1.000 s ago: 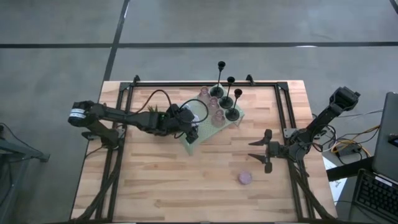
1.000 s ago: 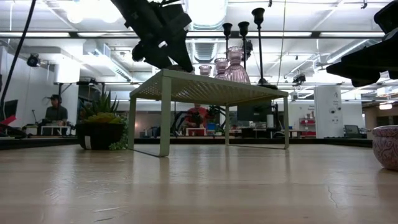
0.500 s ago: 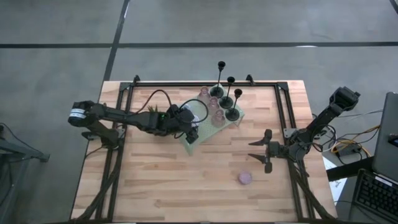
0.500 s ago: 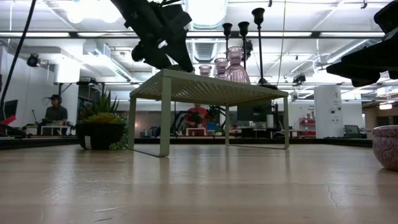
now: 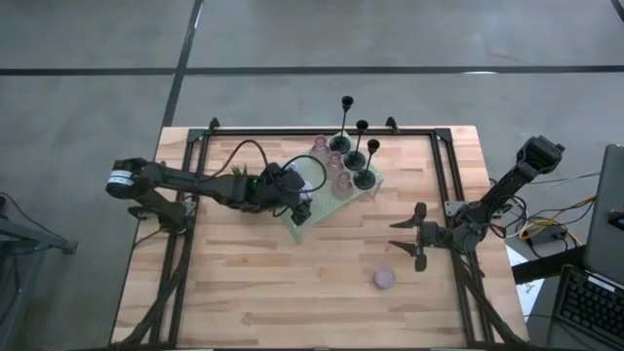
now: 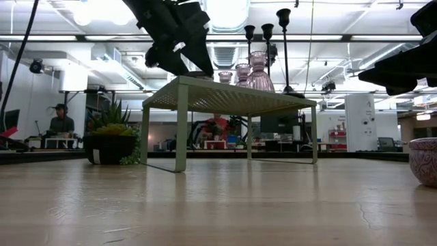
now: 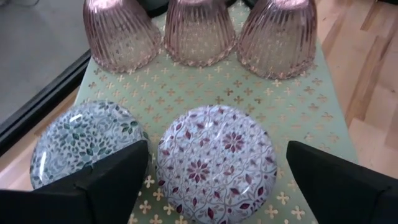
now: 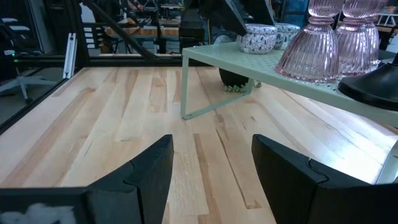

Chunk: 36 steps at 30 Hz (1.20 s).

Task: Pick & Place candle stick holders
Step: Put the red scented candle on the shelf aligned with the other scented candle, then put the pink scented candle on the shelf aligned with the other scented candles

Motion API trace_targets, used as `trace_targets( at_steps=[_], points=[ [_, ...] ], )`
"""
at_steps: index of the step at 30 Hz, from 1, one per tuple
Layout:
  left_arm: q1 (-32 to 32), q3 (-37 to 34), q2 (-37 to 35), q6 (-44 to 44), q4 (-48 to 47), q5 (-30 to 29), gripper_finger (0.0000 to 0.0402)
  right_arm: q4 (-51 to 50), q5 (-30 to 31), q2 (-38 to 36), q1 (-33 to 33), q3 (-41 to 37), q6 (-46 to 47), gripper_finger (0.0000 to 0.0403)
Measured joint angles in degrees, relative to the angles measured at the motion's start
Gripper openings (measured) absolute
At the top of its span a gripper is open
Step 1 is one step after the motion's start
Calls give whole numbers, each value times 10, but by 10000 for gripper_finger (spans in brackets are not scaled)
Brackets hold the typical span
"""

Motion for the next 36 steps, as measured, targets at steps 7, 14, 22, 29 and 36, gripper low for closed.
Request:
trace_targets(
  at_steps=[7,14,22,29,36],
  points=[
    [-12,26,-1,29,2,0,387,0,0,0,0,0,0,210],
    [-34,41,-2,32,22,9,387,0,0,0,0,0,0,210],
    [-85,38,-2,59,140,66,387,0,0,0,0,0,2,210],
    [-147,38,9,136,248,69,387,3,0,0,0,0,2,210],
    [-192,37,33,161,268,81,387,19,-1,0,0,0,114,210]
  ],
)
